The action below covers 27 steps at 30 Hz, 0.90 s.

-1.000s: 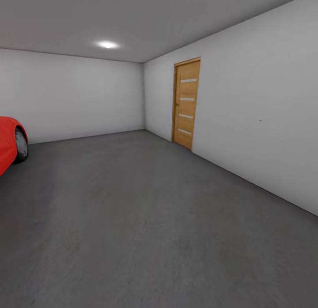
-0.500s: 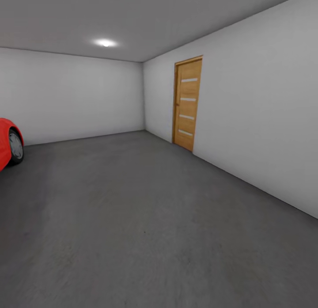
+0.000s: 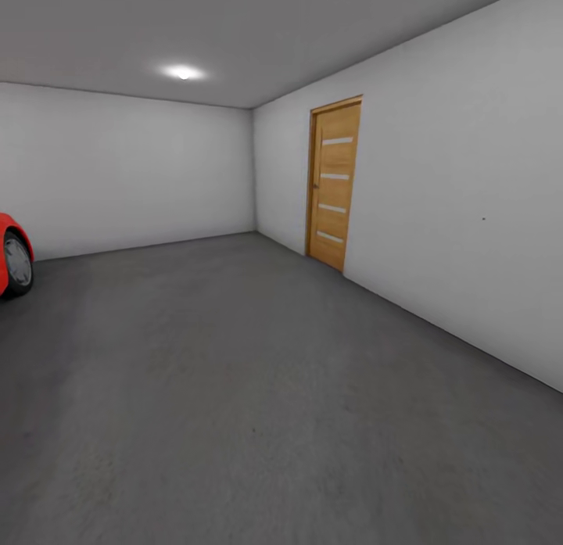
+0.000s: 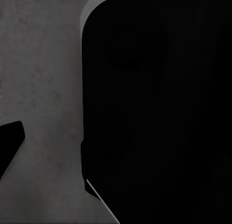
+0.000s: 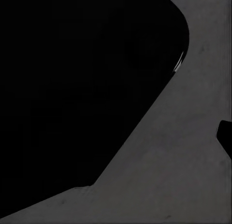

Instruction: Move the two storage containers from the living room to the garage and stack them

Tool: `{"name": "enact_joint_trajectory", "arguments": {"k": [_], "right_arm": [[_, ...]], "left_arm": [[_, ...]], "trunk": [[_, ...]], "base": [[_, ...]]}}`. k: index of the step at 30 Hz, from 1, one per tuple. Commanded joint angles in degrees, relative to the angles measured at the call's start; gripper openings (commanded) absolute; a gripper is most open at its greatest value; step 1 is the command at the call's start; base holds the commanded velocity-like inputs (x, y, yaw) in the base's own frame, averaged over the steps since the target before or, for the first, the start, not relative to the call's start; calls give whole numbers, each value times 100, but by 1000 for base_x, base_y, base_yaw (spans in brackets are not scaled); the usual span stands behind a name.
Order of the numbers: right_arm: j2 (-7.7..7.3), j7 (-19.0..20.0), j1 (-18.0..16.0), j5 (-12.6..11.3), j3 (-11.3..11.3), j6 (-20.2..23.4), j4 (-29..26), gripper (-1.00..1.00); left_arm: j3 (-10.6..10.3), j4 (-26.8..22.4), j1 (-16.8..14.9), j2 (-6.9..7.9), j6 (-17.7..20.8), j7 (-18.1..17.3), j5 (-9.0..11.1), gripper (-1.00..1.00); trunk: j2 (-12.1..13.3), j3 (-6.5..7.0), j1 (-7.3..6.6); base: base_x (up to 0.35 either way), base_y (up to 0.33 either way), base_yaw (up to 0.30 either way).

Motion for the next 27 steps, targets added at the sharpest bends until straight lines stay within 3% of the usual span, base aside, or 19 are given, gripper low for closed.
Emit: {"name": "enact_joint_trajectory", "arguments": {"k": [1,27], "right_arm": [[0,-3,-1,2,10,-3,-2,100],[4,-3,-1,-19,23,-3,-2,100]], "left_arm": [[4,-2,-1,0,-3,1,12,100],[5,-2,-1,0,-7,1,7,100]], "trunk": [[-2,-4,3],[-2,-4,3]], "base": [[323,0,0],[323,0,0]]}}
